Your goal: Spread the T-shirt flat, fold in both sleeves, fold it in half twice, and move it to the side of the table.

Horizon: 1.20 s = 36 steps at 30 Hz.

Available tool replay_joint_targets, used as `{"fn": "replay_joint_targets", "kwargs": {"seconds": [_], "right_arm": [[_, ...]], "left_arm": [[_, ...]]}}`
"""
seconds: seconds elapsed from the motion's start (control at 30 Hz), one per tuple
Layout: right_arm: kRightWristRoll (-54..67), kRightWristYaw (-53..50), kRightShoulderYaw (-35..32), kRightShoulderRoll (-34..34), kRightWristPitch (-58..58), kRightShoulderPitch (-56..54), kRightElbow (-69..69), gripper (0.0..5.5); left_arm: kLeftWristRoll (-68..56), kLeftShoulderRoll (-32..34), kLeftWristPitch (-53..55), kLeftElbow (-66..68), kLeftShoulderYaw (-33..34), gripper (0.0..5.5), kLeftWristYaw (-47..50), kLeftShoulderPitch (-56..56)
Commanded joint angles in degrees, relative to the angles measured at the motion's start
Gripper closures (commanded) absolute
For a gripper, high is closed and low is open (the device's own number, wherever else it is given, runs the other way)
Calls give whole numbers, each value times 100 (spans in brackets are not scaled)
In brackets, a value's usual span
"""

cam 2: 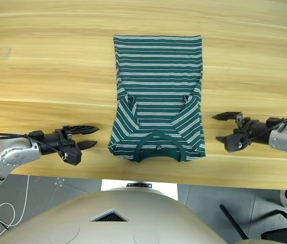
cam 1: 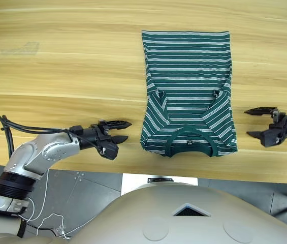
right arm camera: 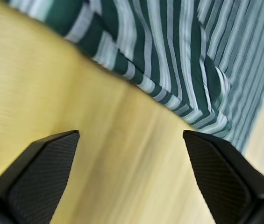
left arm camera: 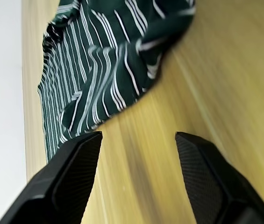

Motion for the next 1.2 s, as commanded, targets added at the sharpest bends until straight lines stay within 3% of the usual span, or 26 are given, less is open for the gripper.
{"fn": "replay_joint_targets", "kwargs": {"seconds": [0.03, 0.23, 0.53, 0.83, 1.2], "right_arm": [[397, 303, 212, -170, -134, 365, -627, 138], [-8, 78, 535, 378, -646, 482, -304, 138], [-1084, -1000, 350, 906, -1227, 212, 399, 138], [-1467, -1631, 352, 977, -1263, 44, 809, 138], [-1520, -1707, 663, 1055, -1321, -215, 842, 313]], "left_arm": [[214, -36, -32, 195, -415, 258, -313, 127], [591, -457, -479, 908, -563, 258, 337, -207], [1156, -685, -1198, 1432, -580, 258, 1345, -302], [1477, -880, -1531, 2153, -754, 258, 1903, -778], [1653, -993, -1807, 2468, -1252, 258, 1953, -1056]]}}
